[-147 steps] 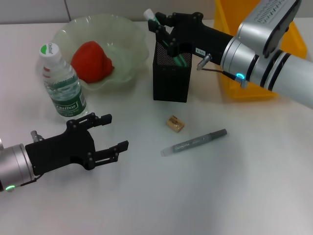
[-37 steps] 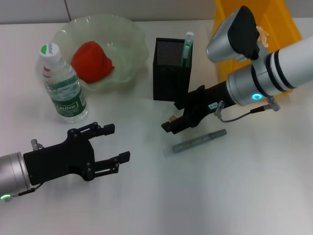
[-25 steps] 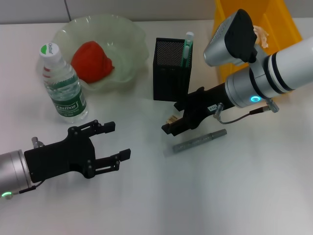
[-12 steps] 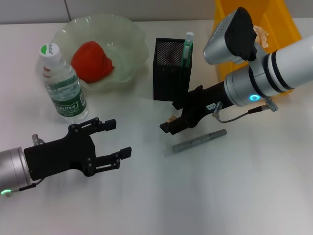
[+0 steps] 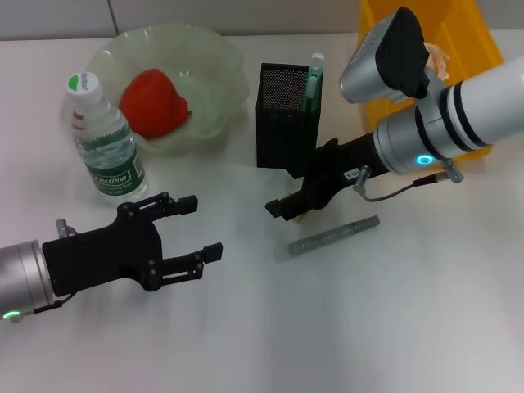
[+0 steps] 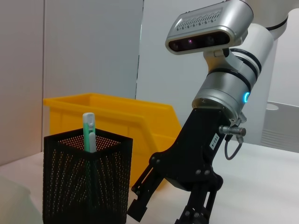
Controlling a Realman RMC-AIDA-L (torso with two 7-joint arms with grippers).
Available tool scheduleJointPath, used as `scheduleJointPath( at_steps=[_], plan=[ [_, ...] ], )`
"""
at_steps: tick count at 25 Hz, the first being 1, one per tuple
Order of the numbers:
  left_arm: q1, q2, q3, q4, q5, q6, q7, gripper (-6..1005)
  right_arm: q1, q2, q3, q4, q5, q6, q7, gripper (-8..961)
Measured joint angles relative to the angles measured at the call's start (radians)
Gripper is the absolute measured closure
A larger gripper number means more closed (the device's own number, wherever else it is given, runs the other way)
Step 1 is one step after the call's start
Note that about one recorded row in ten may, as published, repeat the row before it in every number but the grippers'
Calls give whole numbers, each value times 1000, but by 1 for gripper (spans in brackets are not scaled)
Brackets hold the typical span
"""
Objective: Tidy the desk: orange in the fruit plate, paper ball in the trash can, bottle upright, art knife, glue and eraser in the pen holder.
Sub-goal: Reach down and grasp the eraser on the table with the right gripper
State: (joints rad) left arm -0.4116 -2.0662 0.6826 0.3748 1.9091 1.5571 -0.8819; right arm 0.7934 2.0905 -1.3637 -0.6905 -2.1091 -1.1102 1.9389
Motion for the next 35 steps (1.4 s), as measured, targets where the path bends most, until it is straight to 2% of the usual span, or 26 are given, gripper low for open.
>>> scheduleJointPath(
  at_steps=[16,22,35],
  plan=[
    [-6,2,-2,1,2,2,-3,199,-4,-1,-39,5,0,32,-6,180],
    [-7,1,-2,1,2,-4,-11,200,-8,-1,-40,5,0,37,-9,396],
    [8,-1,-9,1,-3,-22,29,199,-20,-1,-75,6,-2,59,-10,445]
  ],
)
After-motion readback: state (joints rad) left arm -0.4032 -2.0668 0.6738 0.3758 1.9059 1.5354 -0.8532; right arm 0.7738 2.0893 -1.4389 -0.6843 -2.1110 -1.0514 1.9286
